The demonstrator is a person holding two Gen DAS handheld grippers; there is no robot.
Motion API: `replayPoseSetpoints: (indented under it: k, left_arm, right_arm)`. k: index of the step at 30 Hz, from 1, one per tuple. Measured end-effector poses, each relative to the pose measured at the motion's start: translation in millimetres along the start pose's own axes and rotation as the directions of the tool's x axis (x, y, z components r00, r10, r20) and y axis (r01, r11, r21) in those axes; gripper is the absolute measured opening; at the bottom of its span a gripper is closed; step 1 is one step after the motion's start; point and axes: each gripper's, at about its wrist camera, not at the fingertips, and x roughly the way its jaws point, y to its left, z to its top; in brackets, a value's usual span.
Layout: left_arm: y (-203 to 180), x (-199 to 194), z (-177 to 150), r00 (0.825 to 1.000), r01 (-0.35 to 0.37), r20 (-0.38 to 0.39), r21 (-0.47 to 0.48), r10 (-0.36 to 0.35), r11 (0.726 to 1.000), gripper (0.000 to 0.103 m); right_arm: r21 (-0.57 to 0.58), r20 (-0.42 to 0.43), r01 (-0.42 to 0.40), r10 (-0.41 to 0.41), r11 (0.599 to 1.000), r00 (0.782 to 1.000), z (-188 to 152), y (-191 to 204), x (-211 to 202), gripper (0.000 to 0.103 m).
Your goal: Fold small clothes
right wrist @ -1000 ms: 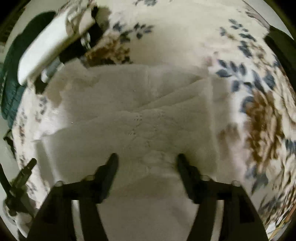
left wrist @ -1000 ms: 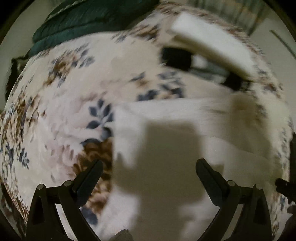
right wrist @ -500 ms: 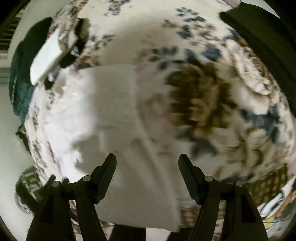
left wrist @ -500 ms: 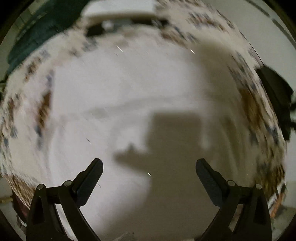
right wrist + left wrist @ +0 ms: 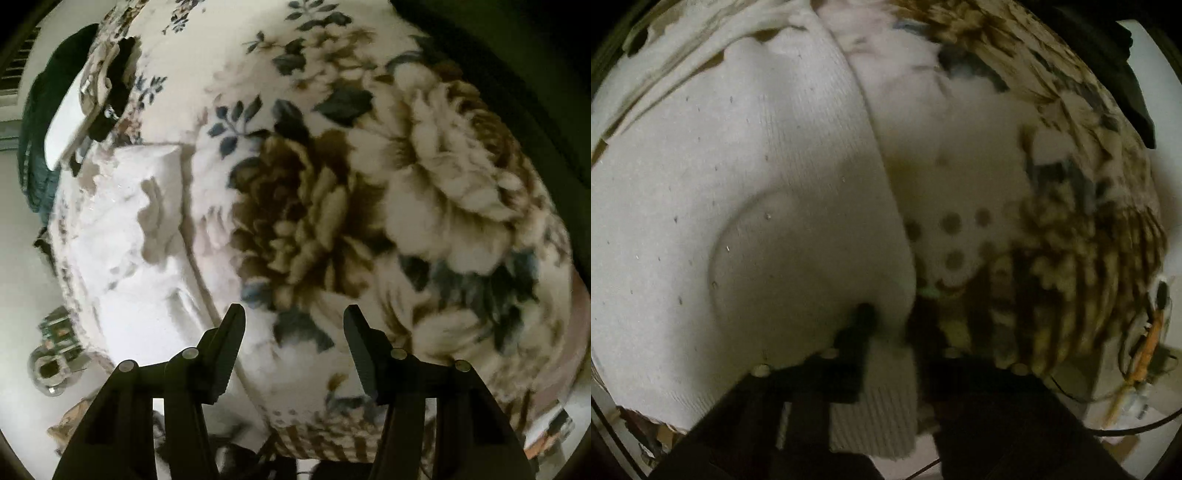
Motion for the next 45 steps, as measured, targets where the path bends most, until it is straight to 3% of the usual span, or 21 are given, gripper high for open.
replayPoseSetpoints:
  k: [6, 11, 19, 20, 21, 22, 24, 27, 31, 36, 38, 45]
  left_arm:
    - [36.5, -58.7, -7.1, 0.99, 0.082, 0.128, -0.115, -0.067, 0.99, 0.006]
    - [63.0, -103.7, -23.5, 0.981, 0.102, 0.182, -0.196, -0.066, 0.975, 0.006]
    - [109.1, -137.5, -46.1, 0.972, 0.108, 0.234, -0.311, -0.034, 0.944, 0.006]
    - [116.4, -140.1, -47.6, 0.97, 0.111, 0.24, -0.328, -0.031, 0.938, 0.006]
    - [118.3, -140.3, -48.3, 0.969, 0.12, 0.246, -0.34, -0.035, 0.933, 0.006]
    - [123.8, -142.2, -51.2, 0.967, 0.13, 0.252, -0.354, -0.04, 0.926, 0.006]
    - [138.1, -147.8, -56.0, 0.963, 0.148, 0.267, -0.377, -0.046, 0.914, 0.006]
    - [163.2, -159.3, -65.7, 0.955, 0.17, 0.292, -0.416, -0.046, 0.893, 0.006]
    - [207.1, -174.5, -84.3, 0.94, 0.229, 0.336, -0.496, -0.059, 0.838, 0.006]
    - [273.6, -181.5, -114.1, 0.915, 0.327, 0.395, -0.607, -0.082, 0.725, 0.006]
    - [306.7, -179.3, -130.4, 0.905, 0.363, 0.416, -0.645, -0.09, 0.672, 0.006]
    - [401.1, -156.2, -168.1, 0.895, 0.41, 0.435, -0.712, -0.102, 0.57, 0.006]
  right_arm:
    - [-0.01, 0.005, -0.197, 0.197, 0.98, 0.98, 44.4, 20.6, 21.8, 0.058]
    - [0.042, 0.017, -0.358, 0.357, 0.933, 0.934, 95.8, 46.9, 52.2, 0.058]
    - [0.097, -0.095, -0.403, 0.411, 0.91, 0.907, 139.8, 84.6, 115.9, 0.057]
    - [0.093, -0.107, -0.403, 0.411, 0.911, 0.905, 140.5, 90.3, 120.6, 0.045]
    - [0.072, -0.111, -0.39, 0.395, 0.918, 0.912, 140.1, 98.2, 122.0, 0.017]
    - [0.043, -0.096, -0.367, 0.369, 0.929, 0.925, 138.5, 107.3, 118.8, 0.009]
    - [-0.005, -0.063, -0.33, 0.329, 0.944, 0.942, 135.1, 124.6, 108.0, 0.009]
    - [-0.079, -0.041, -0.307, 0.305, 0.948, 0.952, 128.9, 161.2, 82.6, 0.008]
    - [-0.2, -0.027, -0.267, 0.267, 0.943, 0.963, 118.0, 234.9, 45.9, 0.008]
    - [-0.341, -0.053, -0.229, 0.224, 0.912, 0.973, 98.6, 343.8, 35.1, 0.008]
    - [-0.398, -0.057, -0.205, 0.199, 0.894, 0.978, 89.3, 394.3, 44.9, 0.008]
    - [-0.513, -0.051, -0.055, 0.034, 0.856, 0.998, 66.5, 543.7, 135.2, 0.008]
